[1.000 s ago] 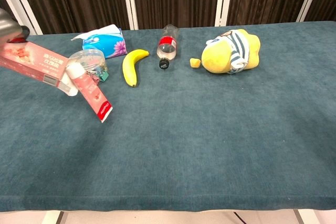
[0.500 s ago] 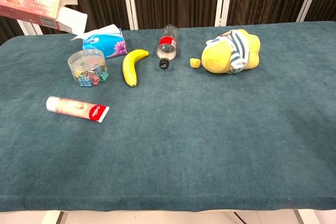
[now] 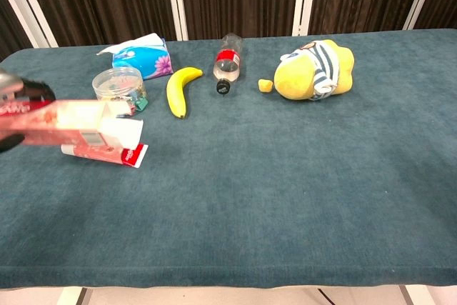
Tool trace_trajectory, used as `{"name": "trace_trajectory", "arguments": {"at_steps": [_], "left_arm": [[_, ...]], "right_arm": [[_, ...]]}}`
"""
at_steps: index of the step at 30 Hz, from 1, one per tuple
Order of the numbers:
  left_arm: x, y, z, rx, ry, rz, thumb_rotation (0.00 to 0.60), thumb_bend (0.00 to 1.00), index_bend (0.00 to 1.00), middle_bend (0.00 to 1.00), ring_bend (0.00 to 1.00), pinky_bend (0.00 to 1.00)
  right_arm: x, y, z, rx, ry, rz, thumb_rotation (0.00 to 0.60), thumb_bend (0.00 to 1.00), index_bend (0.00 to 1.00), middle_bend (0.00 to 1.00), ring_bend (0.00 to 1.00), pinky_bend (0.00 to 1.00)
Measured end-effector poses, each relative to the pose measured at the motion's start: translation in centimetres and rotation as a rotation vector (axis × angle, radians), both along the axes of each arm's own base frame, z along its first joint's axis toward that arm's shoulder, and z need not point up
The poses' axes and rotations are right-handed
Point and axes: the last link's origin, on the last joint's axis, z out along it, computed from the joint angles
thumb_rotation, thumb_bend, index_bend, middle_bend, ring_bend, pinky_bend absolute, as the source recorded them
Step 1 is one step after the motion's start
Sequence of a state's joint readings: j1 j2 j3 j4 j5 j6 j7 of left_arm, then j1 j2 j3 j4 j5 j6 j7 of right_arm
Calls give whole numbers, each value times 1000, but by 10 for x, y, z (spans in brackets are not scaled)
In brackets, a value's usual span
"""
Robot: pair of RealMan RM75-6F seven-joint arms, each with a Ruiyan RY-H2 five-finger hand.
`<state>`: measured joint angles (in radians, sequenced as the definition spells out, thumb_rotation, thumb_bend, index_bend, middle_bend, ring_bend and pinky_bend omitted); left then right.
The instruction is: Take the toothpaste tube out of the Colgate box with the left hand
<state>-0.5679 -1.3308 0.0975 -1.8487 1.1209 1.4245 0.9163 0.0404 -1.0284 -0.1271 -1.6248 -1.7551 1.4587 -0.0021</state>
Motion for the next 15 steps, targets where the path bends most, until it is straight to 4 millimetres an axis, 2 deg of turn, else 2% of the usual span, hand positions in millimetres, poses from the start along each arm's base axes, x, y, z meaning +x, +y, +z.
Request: {"name": "trace_trajectory", "arguments": {"at_steps": [4,11,12,15], "left_arm": [[-9,-1,-16,-60,-16,39,600,378,388,402,832,881],[-37,3,-41,-128,-56,111,600,348,322,327,776,878],[-39,3,-42,-136,-61,121,600,341,310,313,756,878],[-43,2,-42,-144,-61,142,600,321,234,231,604,881]], "right_arm": [[-1,-2,-1,5,11,-9,600,95,30,0,46,67],[-1,-1,-2,7,12,-9,600,95,30,0,46,67],[-1,-1,-2,6,13,-10,600,95,30,0,46,67],[-1,-2,-2,7,17,-12,600,95,30,0,46,67]]}}
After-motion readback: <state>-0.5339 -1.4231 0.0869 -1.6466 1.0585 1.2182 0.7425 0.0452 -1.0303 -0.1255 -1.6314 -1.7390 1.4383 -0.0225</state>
